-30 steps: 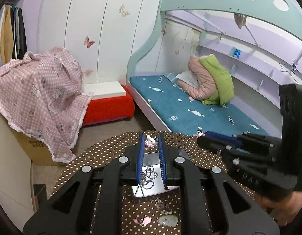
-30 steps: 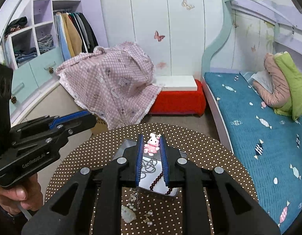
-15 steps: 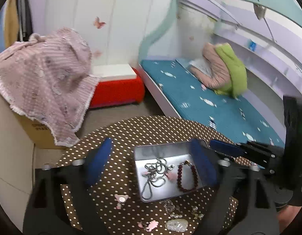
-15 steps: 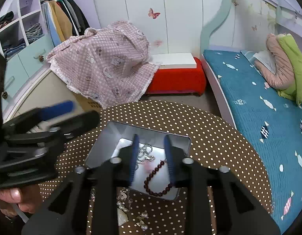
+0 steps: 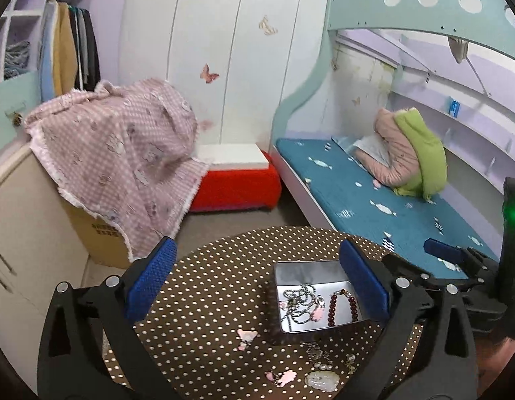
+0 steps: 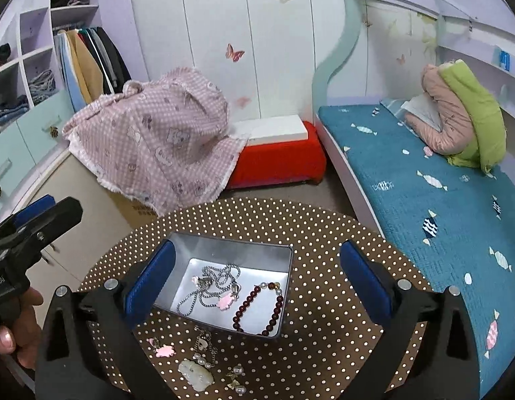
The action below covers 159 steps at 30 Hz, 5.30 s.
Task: Organize jewelry
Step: 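Withdraw both grippers from the tin back over the table, then grasp the white fluffy charm with the left gripper while the right grasps a pearl earring, then carry both items over the tin and open both grippers, then withdraw both grippers from the tin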
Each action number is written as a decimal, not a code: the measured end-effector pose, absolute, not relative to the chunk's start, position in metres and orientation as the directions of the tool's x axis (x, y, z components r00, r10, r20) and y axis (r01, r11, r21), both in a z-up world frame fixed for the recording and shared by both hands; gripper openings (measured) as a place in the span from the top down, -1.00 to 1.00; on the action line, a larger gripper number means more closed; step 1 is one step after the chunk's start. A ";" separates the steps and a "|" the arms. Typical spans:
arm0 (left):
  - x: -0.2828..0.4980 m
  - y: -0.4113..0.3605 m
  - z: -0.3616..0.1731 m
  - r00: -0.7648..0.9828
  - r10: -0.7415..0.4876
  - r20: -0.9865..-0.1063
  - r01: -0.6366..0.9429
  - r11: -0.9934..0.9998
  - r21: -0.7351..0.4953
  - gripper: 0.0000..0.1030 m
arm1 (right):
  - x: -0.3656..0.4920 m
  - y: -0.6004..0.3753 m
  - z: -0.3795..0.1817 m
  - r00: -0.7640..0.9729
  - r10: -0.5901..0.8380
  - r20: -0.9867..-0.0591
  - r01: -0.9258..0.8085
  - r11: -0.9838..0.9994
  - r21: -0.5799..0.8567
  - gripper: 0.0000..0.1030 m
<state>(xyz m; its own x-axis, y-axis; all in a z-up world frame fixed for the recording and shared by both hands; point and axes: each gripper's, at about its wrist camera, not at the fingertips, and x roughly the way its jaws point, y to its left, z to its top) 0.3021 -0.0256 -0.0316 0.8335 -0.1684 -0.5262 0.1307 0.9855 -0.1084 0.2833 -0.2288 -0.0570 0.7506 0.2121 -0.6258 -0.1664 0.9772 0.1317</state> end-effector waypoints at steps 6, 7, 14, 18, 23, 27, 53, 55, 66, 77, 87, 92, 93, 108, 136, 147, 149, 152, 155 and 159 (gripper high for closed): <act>0.285 -0.015 -0.021 0.851 -0.153 -0.503 0.112 0.987 -0.111 -0.90 | 0.271 -0.228 -0.040 0.778 0.213 -0.592 -0.165 0.977 0.134 -0.85; 0.283 -0.014 -0.021 0.852 -0.151 -0.501 0.109 0.988 -0.112 -0.90 | 0.269 -0.228 -0.037 0.781 0.214 -0.587 -0.166 0.977 0.135 -0.85; 0.262 -0.002 -0.015 0.867 -0.124 -0.482 0.077 0.990 -0.115 -0.90 | 0.247 -0.233 -0.022 0.805 0.224 -0.549 -0.166 0.974 0.154 -0.85; 0.251 0.005 -0.016 0.870 -0.115 -0.479 0.061 0.990 -0.127 -0.90 | 0.237 -0.236 -0.015 0.821 0.215 -0.528 -0.160 0.976 0.148 -0.85; 0.239 0.010 -0.021 0.871 -0.100 -0.482 0.053 0.992 -0.110 -0.90 | 0.226 -0.242 -0.011 0.835 0.214 -0.507 -0.154 0.975 0.158 -0.85; 0.230 0.012 -0.028 0.870 -0.087 -0.485 0.053 0.995 -0.085 -0.90 | 0.216 -0.245 -0.010 0.846 0.205 -0.493 -0.149 0.977 0.151 -0.85; 0.235 -0.015 -0.138 0.738 -0.087 -0.669 0.128 0.992 0.013 -0.90 | 0.197 -0.243 -0.117 0.680 0.184 -0.710 -0.121 0.983 0.139 -0.85; 0.238 -0.019 -0.146 0.725 -0.093 -0.683 0.141 0.990 0.015 -0.90 | 0.199 -0.241 -0.120 0.668 0.192 -0.719 -0.129 0.981 0.143 -0.85; 0.266 -0.052 -0.187 0.624 -0.125 -0.771 0.228 0.973 0.027 -0.88 | 0.206 -0.245 -0.129 0.647 0.194 -0.738 -0.118 0.981 0.154 -0.85; 0.273 -0.057 -0.192 0.584 -0.217 -0.782 0.293 0.955 -0.046 0.24 | 0.208 -0.240 -0.138 0.617 0.207 -0.759 -0.140 0.978 0.153 -0.85; 0.253 -0.033 -0.185 0.597 -0.246 -0.764 0.239 0.963 -0.124 0.40 | 0.211 -0.226 -0.165 0.538 0.219 -0.814 -0.200 0.971 0.129 -0.31; 0.247 -0.025 -0.179 0.607 -0.243 -0.757 0.235 0.964 -0.122 0.40 | 0.211 -0.211 -0.170 0.555 0.219 -0.802 -0.257 0.963 0.085 0.04; 0.247 -0.024 -0.178 0.608 -0.244 -0.756 0.234 0.964 -0.123 0.40 | 0.211 -0.209 -0.171 0.561 0.218 -0.799 -0.266 0.961 0.075 0.16; 0.244 -0.018 -0.168 0.621 -0.256 -0.741 0.229 0.963 -0.140 0.40 | 0.196 -0.211 -0.165 0.579 0.293 -0.761 -0.350 0.932 0.092 0.81; 0.320 -0.048 -0.025 0.752 -0.368 -0.546 0.340 0.927 -0.156 0.40 | 0.263 -0.215 -0.026 0.749 0.359 -0.557 -0.396 0.916 0.059 0.81; 0.355 -0.076 -0.066 0.664 -0.391 -0.637 0.351 0.915 -0.196 0.39 | 0.302 -0.210 -0.063 0.675 0.350 -0.649 -0.388 0.917 0.092 0.80; 0.359 -0.078 -0.072 0.652 -0.390 -0.650 0.347 0.916 -0.201 0.39 | 0.308 -0.208 -0.071 0.659 0.342 -0.670 -0.381 0.920 0.094 0.80; 0.362 -0.077 -0.078 0.649 -0.359 -0.671 0.315 0.929 -0.192 -0.03 | 0.313 -0.213 -0.079 0.648 0.333 -0.685 -0.356 0.928 0.113 0.57; 0.362 -0.064 -0.080 0.679 -0.315 -0.663 0.260 0.948 -0.184 -0.68 | 0.314 -0.221 -0.081 0.657 0.318 -0.684 -0.321 0.938 0.129 0.30; 0.356 -0.049 -0.075 0.711 -0.284 -0.643 0.215 0.959 -0.185 -0.83 | 0.309 -0.232 -0.078 0.692 0.291 -0.661 -0.275 0.952 0.132 -0.54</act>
